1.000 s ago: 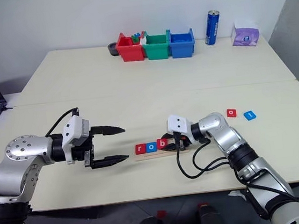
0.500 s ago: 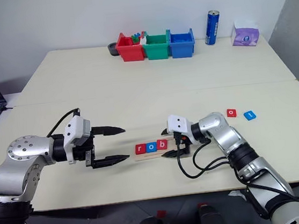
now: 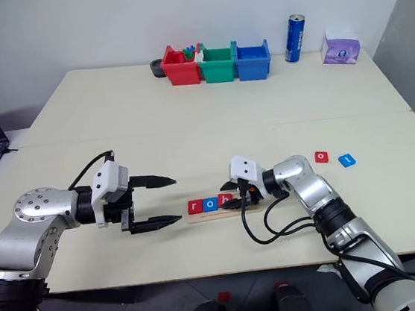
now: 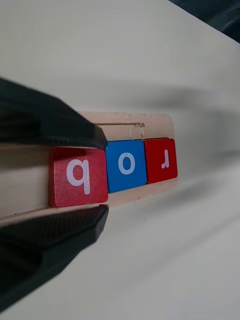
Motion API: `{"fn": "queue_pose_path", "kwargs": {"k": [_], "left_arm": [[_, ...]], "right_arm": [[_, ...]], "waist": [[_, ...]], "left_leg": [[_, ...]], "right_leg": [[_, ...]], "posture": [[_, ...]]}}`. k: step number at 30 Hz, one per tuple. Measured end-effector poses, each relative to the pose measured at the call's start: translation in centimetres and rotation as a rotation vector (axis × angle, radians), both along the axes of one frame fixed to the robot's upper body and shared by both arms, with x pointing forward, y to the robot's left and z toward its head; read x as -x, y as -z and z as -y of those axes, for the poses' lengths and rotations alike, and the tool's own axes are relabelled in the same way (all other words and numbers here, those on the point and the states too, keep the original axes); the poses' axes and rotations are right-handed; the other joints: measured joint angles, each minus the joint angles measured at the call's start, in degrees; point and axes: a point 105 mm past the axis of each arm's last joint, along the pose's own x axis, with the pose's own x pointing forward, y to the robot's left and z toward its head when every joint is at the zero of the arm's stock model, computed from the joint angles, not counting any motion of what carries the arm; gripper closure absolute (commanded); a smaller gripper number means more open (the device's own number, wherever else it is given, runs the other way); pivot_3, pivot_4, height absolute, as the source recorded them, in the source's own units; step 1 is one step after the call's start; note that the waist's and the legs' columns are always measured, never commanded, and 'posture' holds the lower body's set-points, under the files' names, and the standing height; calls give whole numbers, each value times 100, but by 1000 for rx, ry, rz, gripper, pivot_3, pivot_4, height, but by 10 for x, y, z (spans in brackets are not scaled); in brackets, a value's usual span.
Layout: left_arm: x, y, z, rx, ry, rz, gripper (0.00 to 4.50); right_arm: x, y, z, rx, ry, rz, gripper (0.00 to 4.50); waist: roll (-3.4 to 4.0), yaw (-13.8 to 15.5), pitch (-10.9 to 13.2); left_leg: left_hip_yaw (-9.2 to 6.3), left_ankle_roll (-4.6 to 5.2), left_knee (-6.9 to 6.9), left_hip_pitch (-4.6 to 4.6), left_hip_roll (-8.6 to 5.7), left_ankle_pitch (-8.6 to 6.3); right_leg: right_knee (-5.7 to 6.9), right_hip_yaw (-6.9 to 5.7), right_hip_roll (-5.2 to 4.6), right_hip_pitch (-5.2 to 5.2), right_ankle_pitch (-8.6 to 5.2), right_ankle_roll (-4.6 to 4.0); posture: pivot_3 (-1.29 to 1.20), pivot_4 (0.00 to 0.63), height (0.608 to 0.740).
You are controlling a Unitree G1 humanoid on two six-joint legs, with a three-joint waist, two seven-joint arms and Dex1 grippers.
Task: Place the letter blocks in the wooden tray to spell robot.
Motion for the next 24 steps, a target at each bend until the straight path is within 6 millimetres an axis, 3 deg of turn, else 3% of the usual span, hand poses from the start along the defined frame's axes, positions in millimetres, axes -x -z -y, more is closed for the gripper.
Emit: {"fn": "queue_pose_path", "kwargs": {"k": [1, 10, 14, 20, 24], "left_arm": [[0, 0, 0, 0, 0, 0, 0], [0, 0, 0, 0, -1, 1, 0], [0, 0, 0, 0, -2, 1, 0], [0, 0, 0, 0, -2, 1, 0], [0, 0, 0, 0, -3, 1, 0]], "right_arm": [[0, 0, 0, 0, -1, 1, 3724], [2, 1, 0, 8, -18, -8, 3724], [2, 0, -1, -6, -8, -23, 4483], [-11, -16, -5, -63, 50, 9, 4483], [-14, -13, -7, -69, 74, 19, 4483]], "waist": [[0, 0, 0], [0, 0, 0], [0, 0, 0], [0, -3, 0], [1, -3, 1]], "left_leg": [[0, 0, 0, 0, 0, 0], [0, 0, 0, 0, 0, 0], [0, 0, 0, 0, 0, 0], [-1, 0, -1, 0, 0, 0], [0, 0, -1, -3, 0, 0]], "right_leg": [[0, 0, 0, 0, 0, 0], [0, 0, 0, 0, 0, 0], [0, 0, 0, 0, 0, 0], [0, 0, 0, -1, 0, 0], [0, 1, 0, -3, 0, 0]], "posture": [[0, 150, 740], [0, 150, 740], [0, 150, 740], [0, 150, 740], [0, 150, 740]]}}
